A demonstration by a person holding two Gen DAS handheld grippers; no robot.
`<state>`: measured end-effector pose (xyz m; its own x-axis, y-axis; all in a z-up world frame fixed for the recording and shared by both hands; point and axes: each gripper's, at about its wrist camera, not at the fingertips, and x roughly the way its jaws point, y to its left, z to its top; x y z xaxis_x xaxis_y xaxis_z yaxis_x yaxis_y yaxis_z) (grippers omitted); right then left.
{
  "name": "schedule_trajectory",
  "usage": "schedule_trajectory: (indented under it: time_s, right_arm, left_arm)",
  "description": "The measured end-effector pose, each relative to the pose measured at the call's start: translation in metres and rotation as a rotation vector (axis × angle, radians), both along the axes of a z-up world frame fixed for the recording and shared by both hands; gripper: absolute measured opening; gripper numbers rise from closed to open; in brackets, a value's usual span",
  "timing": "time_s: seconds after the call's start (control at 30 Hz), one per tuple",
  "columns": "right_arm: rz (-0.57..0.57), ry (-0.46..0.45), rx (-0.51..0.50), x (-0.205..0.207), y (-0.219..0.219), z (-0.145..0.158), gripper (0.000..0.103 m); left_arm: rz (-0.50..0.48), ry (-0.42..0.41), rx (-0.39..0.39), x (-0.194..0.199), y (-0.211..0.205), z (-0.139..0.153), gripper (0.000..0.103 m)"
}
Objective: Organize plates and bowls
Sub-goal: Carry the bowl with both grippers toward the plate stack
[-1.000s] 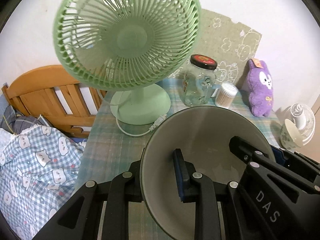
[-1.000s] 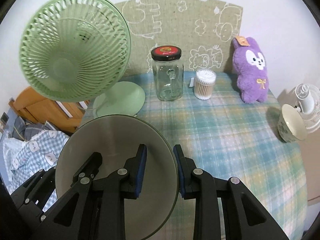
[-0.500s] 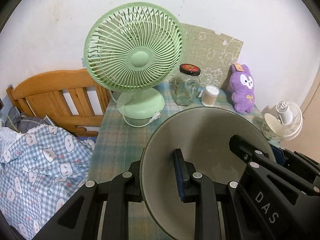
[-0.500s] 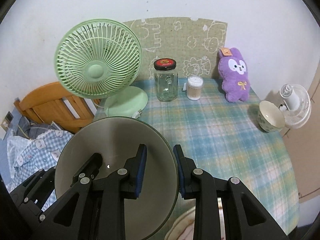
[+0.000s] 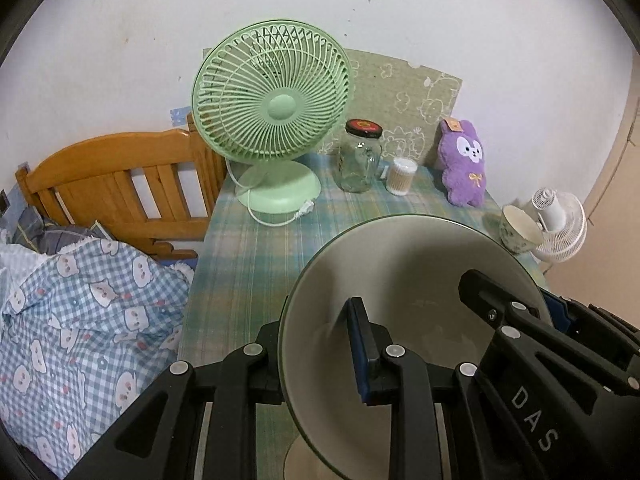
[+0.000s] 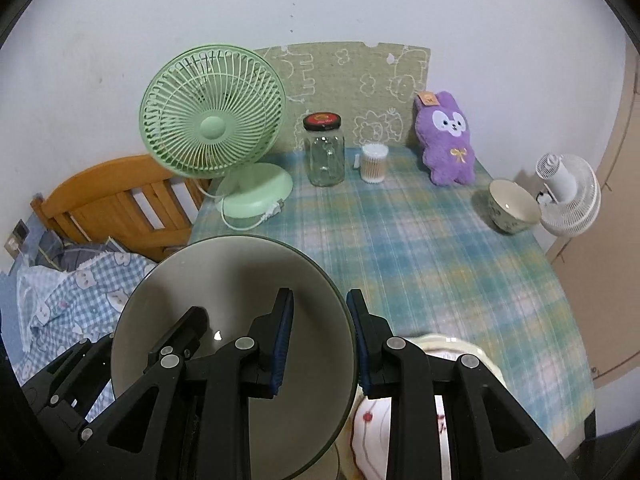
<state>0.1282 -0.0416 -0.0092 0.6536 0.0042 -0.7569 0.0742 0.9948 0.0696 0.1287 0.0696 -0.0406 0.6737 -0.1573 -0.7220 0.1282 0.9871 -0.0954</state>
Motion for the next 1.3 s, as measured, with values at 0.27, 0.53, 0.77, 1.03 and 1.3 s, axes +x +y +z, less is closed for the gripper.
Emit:
schedule_trajectory:
  time_s: [0.27, 0.53, 0.77, 1.03, 1.3]
  right_arm:
    - [-0.008, 0.009, -0.009, -0.026, 0.002, -0.012, 0.031]
    - [-0.005, 0.046, -0.002, -0.039, 0.001, -0.033, 0.031]
    - [0.003, 0.089, 0.004, -0.044, 0.003, -0.053, 0.031]
    - [0.006, 0.141, 0.000, -0.044, 0.007, -0.073, 0.031]
    - [0.006, 0.202, -0.003, -0.043, 0.006, -0.095, 0.031]
  left_arm:
    - [-0.018, 0.010, 0.004, -0.025, 0.002, -0.012, 0.022]
    - [-0.027, 0.042, 0.019, -0.037, 0.001, -0.030, 0.022]
    - [-0.021, 0.085, 0.027, -0.042, 0.005, -0.046, 0.022]
    - [-0.017, 0.133, 0.039, -0.043, 0.006, -0.064, 0.022]
    - [-0.025, 0.178, 0.060, -0.044, 0.004, -0.082, 0.024]
